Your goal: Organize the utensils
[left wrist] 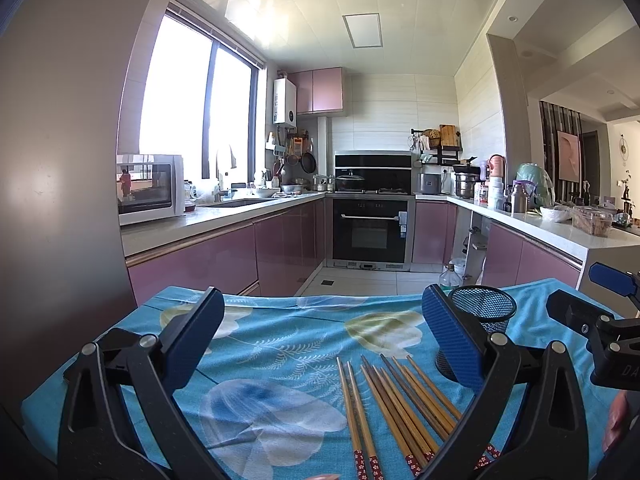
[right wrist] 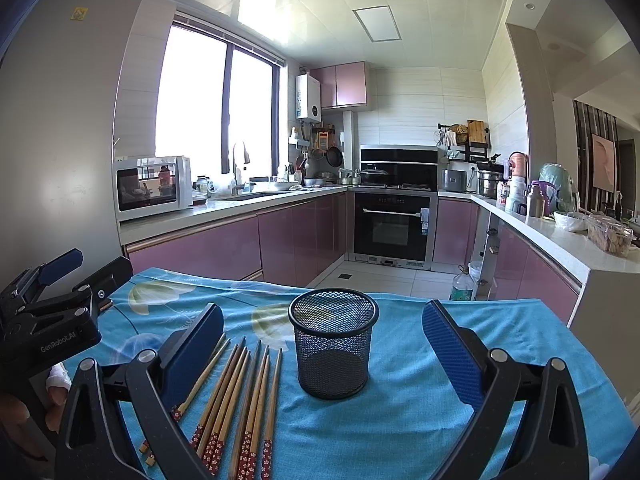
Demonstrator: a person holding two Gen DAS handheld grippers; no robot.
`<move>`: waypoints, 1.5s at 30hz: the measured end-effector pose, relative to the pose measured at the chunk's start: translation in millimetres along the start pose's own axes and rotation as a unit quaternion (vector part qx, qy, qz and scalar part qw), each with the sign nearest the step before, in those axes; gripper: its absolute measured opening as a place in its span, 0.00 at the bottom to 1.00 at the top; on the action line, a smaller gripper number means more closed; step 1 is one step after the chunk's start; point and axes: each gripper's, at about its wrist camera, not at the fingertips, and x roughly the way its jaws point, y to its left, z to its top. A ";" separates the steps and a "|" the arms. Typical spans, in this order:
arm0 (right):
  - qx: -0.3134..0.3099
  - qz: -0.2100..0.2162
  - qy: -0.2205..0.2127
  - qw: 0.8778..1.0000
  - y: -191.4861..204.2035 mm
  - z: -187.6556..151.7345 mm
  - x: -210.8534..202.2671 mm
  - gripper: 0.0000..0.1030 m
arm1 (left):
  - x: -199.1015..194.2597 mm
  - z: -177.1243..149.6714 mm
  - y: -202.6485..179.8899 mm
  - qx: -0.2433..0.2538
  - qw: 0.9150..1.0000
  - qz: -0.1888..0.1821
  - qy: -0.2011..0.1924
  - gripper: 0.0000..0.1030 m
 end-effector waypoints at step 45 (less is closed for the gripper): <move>0.008 0.010 0.007 1.000 -0.8 -3.3 5.1 0.94 | 3.4 -3.5 -1.4 0.003 1.000 -0.004 0.007 0.95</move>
